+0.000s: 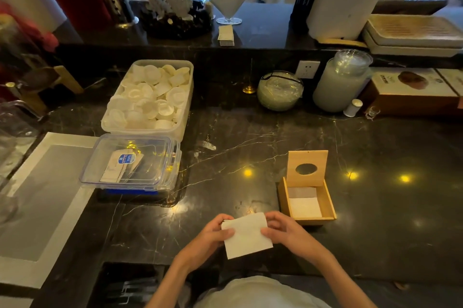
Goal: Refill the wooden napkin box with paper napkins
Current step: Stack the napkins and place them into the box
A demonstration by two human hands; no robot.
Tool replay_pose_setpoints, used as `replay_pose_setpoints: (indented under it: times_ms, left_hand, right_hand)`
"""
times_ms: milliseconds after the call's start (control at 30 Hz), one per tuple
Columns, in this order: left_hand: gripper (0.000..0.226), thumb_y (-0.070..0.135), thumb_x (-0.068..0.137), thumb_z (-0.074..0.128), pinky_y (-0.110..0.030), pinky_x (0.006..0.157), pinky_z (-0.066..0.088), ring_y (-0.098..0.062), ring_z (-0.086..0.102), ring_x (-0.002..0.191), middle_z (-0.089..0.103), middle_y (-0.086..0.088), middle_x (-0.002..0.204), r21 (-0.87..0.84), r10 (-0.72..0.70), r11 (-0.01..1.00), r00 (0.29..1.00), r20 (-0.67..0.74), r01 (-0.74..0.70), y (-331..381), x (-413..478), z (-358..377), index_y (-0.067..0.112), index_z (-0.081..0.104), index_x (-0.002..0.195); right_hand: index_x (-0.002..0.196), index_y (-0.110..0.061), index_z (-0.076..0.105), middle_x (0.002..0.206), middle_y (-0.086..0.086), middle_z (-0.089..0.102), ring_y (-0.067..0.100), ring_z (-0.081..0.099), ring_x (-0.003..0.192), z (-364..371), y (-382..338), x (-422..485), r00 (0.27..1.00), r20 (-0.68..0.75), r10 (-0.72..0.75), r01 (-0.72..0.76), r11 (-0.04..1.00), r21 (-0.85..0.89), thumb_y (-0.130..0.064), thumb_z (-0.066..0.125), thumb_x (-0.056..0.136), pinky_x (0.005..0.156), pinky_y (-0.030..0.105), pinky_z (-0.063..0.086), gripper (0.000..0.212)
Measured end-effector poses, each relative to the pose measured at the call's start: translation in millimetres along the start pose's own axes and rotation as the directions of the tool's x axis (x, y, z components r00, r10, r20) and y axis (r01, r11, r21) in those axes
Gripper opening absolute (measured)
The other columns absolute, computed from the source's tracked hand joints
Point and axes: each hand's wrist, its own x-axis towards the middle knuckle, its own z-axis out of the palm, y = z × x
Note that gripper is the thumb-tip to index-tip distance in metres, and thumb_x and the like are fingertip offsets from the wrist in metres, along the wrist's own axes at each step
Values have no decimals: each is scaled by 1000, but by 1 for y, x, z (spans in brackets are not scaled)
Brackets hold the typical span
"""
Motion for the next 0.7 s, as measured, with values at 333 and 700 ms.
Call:
replay_pose_setpoints:
  times_ms: [333,700]
  left_hand:
    - [42,26,90,68,-42,95,56,-23,67,112,69,-8,121,59,-26,998,1000,-13,27,30,26,56,15,55,128]
    - [30,34,95,60,-34,88,56,-16,68,107,70,3,110,225,80,971,996,29,-85,77,71,109,19,59,121]
  right_hand:
    - [137,-26,41,131,0,58,15,61,118,-76,-17,-29,974,193,121,-104,990,-95,-32,71,86,100,29,51,59]
    - [147,-39,36,135,-15,53,1,50,121,-128,-92,-24,951,304,60,134,804,-579,-47,65,89,102,24,44,65]
